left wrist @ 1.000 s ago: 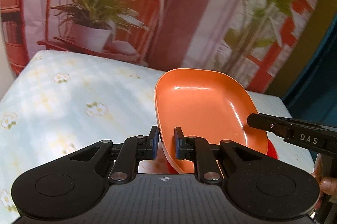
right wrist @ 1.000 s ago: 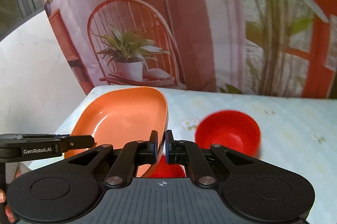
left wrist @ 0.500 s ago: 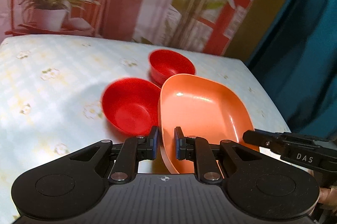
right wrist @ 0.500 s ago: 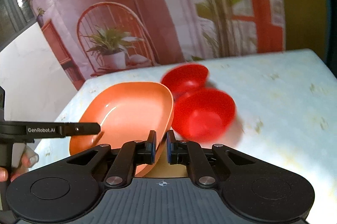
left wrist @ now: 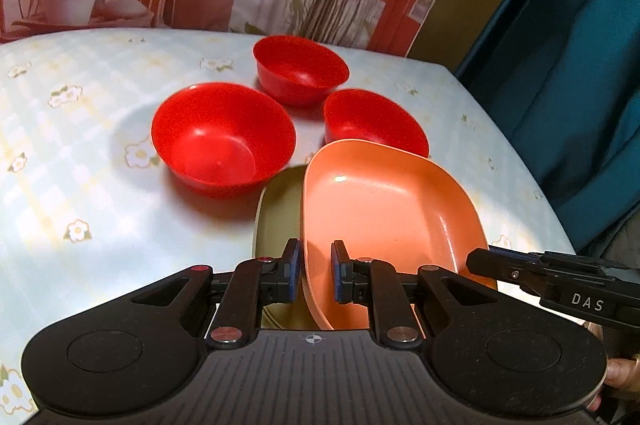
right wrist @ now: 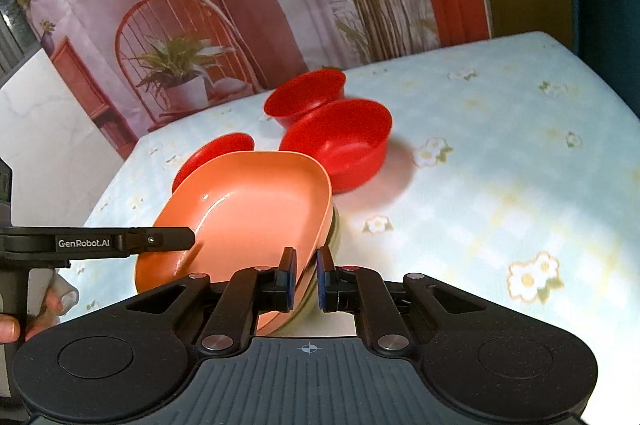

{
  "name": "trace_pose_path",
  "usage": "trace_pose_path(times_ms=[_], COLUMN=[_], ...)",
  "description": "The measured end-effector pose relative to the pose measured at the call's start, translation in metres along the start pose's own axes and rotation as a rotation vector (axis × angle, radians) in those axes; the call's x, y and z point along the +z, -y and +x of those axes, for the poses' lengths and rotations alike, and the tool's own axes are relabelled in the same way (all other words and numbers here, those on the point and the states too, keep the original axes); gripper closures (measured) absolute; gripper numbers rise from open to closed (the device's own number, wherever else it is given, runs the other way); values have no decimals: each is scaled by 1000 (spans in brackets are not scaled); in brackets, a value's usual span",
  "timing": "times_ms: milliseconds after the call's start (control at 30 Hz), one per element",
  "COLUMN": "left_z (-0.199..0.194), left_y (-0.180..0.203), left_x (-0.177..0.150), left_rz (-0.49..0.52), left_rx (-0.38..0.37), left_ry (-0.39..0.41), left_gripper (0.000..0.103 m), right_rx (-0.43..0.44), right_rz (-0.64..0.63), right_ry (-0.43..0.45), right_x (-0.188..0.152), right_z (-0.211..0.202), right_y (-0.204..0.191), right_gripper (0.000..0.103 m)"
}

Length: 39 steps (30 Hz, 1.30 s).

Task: Organize plates and bowls
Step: 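Lift the orange plate with the left tool and lower it onto the green plates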

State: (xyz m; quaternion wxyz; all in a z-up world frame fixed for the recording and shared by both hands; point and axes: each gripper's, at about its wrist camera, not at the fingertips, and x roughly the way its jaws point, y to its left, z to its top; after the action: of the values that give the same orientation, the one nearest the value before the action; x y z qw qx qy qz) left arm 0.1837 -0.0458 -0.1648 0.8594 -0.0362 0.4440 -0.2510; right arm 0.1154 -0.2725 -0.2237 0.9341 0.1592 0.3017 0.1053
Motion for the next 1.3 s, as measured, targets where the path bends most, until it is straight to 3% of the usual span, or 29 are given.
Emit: trace_pose_path(times_ms=[533, 933, 1300], left_z=[9, 17, 16], left_y=[-8, 1, 2], left_x=[-1, -1, -3], left_rz=[-12, 66, 95], left_rx=[43, 96, 96], left_ry=[-5, 22, 33], left_gripper=[86, 86, 86], right_rx=[6, -35, -52], right_rz=[-3, -86, -120], right_ry=[-37, -26, -7], right_x=[0, -2, -5], right_z=[20, 32, 33], right_y=[-1, -9, -11], right_gripper=[92, 92, 92])
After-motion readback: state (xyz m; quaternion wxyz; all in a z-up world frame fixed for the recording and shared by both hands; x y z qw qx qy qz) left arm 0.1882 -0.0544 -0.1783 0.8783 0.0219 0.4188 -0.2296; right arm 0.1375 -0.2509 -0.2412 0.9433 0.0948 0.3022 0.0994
